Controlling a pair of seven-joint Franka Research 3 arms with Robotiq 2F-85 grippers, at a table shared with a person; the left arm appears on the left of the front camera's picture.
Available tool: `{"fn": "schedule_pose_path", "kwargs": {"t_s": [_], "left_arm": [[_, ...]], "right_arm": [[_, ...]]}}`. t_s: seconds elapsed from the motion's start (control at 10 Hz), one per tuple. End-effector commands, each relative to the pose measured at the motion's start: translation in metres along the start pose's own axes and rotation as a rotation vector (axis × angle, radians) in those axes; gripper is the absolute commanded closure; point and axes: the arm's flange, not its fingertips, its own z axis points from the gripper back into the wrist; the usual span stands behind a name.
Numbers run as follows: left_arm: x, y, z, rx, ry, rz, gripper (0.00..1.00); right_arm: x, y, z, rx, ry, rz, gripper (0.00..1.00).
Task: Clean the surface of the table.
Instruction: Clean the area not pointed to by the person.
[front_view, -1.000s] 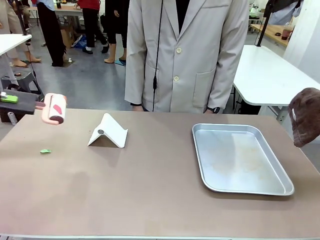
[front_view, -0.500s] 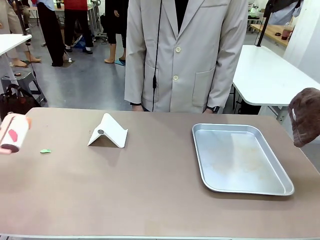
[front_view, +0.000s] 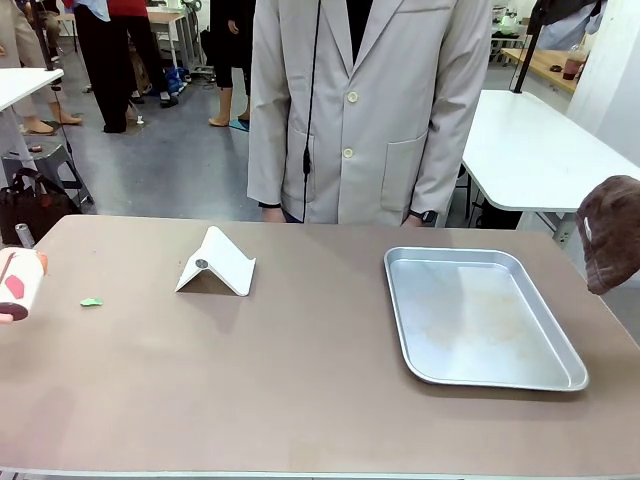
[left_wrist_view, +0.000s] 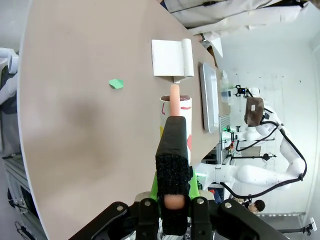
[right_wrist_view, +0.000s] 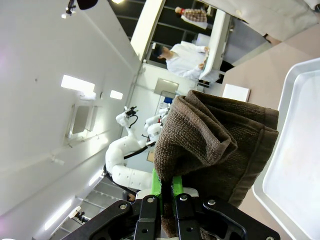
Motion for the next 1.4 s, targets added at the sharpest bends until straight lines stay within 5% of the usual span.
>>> {"fn": "schedule_pose_path", "kwargs": {"t_s": [0.0,1.3], "left_arm": [[0.017,0.003,-0.006,0.017,-0.019,0.028,0.78],[0.05,0.062,-0.06,0.22,-0.04,0.115,0.78]], "right_arm": [[0.0,0.004,-0.002,0.011,-0.006,0.01,0.91],[0.0,0.004,-0.002,0.011,-0.006,0.01,0.91]]}}
